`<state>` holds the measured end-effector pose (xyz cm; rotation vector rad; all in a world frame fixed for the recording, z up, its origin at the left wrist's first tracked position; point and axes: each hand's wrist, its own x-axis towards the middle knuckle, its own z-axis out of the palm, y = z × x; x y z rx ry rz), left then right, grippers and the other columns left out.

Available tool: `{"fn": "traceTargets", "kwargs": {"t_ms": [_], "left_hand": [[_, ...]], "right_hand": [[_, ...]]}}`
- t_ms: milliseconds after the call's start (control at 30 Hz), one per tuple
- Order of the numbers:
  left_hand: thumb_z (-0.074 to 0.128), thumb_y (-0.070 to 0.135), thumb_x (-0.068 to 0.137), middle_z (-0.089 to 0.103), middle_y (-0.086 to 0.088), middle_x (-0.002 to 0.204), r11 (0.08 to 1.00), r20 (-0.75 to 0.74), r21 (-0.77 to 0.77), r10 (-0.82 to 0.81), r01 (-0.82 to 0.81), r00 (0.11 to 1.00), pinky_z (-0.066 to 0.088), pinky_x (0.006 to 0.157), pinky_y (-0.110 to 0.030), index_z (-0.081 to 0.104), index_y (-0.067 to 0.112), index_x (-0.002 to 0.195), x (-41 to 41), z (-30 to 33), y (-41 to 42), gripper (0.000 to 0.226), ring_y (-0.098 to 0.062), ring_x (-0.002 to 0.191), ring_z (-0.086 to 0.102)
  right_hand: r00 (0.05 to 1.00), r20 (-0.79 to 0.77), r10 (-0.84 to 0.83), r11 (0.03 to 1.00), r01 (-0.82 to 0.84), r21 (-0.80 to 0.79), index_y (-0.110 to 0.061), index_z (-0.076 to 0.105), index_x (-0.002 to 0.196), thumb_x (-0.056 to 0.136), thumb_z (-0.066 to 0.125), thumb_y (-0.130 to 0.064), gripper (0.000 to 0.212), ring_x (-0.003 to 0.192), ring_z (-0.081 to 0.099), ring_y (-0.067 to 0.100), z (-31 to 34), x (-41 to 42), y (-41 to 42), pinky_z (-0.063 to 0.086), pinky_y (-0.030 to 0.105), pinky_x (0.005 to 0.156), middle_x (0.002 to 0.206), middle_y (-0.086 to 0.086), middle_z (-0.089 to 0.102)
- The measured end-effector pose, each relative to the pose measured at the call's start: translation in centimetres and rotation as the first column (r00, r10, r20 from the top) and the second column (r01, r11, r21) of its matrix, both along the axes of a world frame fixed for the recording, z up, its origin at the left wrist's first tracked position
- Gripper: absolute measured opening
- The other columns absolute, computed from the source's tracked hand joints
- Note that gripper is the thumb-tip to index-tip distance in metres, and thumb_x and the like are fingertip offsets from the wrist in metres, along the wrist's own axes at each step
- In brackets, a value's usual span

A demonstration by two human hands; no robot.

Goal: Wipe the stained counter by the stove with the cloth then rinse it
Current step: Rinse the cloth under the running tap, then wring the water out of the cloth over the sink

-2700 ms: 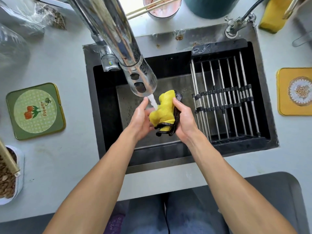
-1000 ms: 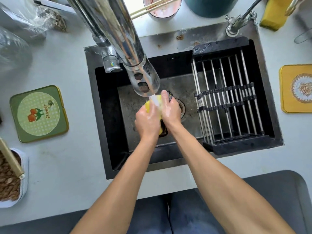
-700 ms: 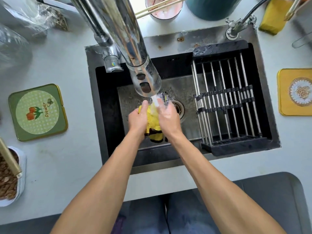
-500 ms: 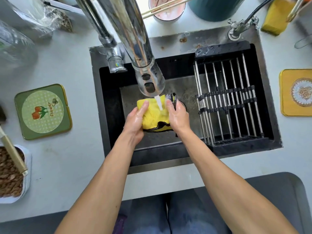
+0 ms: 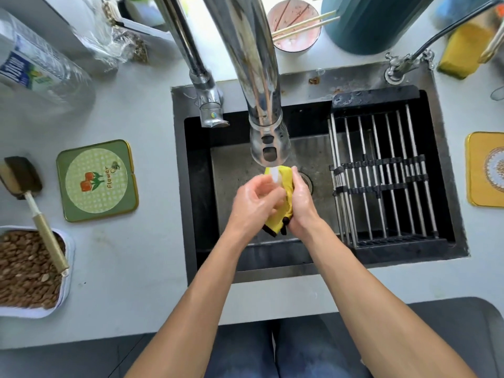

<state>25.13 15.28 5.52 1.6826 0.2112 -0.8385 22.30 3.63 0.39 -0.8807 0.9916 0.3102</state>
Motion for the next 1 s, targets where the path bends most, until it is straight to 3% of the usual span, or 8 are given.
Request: {"fn": "traceTargets", "kwargs": {"t_ms": [100, 200, 267, 400, 500, 700, 900, 1000], "left_hand": [[0.074, 0.020, 0.096, 0.078, -0.001, 0.106, 0.957, 0.299, 0.157, 0.188, -0.242, 0.936, 0.065, 0.087, -0.047, 0.073, 0.019, 0.117, 2.5, 1.2, 2.4, 0.021, -0.020, 0.097, 0.076], [0.077, 0.032, 0.092, 0.072, 0.010, 0.102, 0.865, 0.629, 0.225, 0.223, -0.449, 0.745, 0.057, 0.078, -0.016, 0.066, 0.023, 0.118, 5.8, 2.8, 4.4, 0.030, -0.004, 0.088, 0.070], [0.078, 0.035, 0.092, 0.068, 0.008, 0.110, 0.878, 0.730, 0.290, 0.056, -0.382, 0.682, 0.052, 0.080, -0.011, 0.064, 0.025, 0.120, 8.0, 3.5, 4.9, 0.033, -0.006, 0.094, 0.066], [0.071, 0.025, 0.100, 0.076, -0.003, 0.120, 0.849, 0.731, 0.524, -0.405, -0.072, 0.548, 0.045, 0.099, -0.022, 0.076, 0.016, 0.119, 10.9, 4.1, 5.2, 0.022, -0.022, 0.112, 0.068], [0.066, 0.023, 0.103, 0.077, -0.004, 0.115, 0.849, 0.741, 0.528, -0.453, -0.016, 0.495, 0.046, 0.096, -0.024, 0.077, 0.014, 0.115, 11.7, 4.3, 5.5, 0.019, -0.024, 0.106, 0.068], [0.064, 0.031, 0.097, 0.066, 0.009, 0.089, 0.885, 0.746, 0.457, -0.325, -0.092, 0.581, 0.037, 0.067, -0.004, 0.078, 0.013, 0.102, 13.7, 5.2, 3.9, 0.023, -0.007, 0.073, 0.052], [0.071, 0.042, 0.093, 0.062, 0.006, 0.107, 0.871, 0.729, 0.278, 0.082, -0.404, 0.679, 0.047, 0.082, -0.014, 0.064, 0.023, 0.117, 7.2, 3.5, 3.2, 0.031, -0.008, 0.093, 0.060], [0.076, 0.047, 0.092, 0.070, 0.007, 0.110, 0.955, 0.406, 0.228, 0.085, -0.190, 0.910, 0.051, 0.081, -0.012, 0.065, 0.025, 0.122, 1.8, 1.1, 1.8, 0.040, -0.001, 0.096, 0.066]], "right_hand": [[1.000, -0.007, -0.028, 1.000, 0.028, 0.010, -0.015, 0.081, 0.104, 0.107, 0.033, -0.065, 0.070, 0.080, 0.075, 0.023, 0.3, 0.0, 0.0, 0.061, 0.035, 0.072, 0.094, 0.010, 0.079], [0.999, -0.050, 0.019, 0.999, -0.021, -0.035, -0.013, 0.077, 0.099, 0.104, 0.036, -0.069, 0.070, 0.066, 0.070, 0.018, 0.3, -0.4, -0.2, 0.058, 0.034, 0.065, 0.077, 0.005, 0.073], [0.995, -0.089, 0.051, 0.997, -0.056, -0.059, -0.013, 0.077, 0.093, 0.103, 0.038, -0.070, 0.070, 0.062, 0.067, 0.016, 0.5, -0.5, -0.2, 0.056, 0.034, 0.065, 0.071, 0.003, 0.071], [0.990, -0.129, 0.052, 0.995, -0.063, -0.083, -0.015, 0.076, 0.092, 0.103, 0.038, -0.069, 0.067, 0.058, 0.068, 0.013, 1.1, -0.6, 0.0, 0.057, 0.032, 0.063, 0.068, 0.002, 0.071], [0.989, -0.140, 0.048, 0.994, -0.061, -0.092, -0.013, 0.076, 0.096, 0.102, 0.038, -0.071, 0.069, 0.060, 0.066, 0.016, 1.6, -0.9, -0.3, 0.057, 0.034, 0.064, 0.069, 0.004, 0.069], [0.986, -0.164, 0.041, 0.986, -0.066, -0.153, -0.012, 0.076, 0.098, 0.102, 0.039, -0.072, 0.070, 0.049, 0.059, 0.011, 2.5, -1.1, -0.3, 0.054, 0.027, 0.051, 0.060, -0.001, 0.065], [0.988, -0.149, -0.033, 0.995, 0.018, -0.101, -0.011, 0.073, 0.095, 0.101, 0.039, -0.072, 0.071, 0.060, 0.060, 0.017, 3.1, -1.0, 0.0, 0.054, 0.036, 0.066, 0.072, 0.004, 0.064], [0.991, -0.131, -0.015, 0.993, -0.001, -0.122, -0.010, 0.076, 0.102, 0.102, 0.037, -0.073, 0.073, 0.073, 0.068, 0.023, 3.5, -0.8, 0.3, 0.057, 0.042, 0.079, 0.082, 0.008, 0.071]]}}
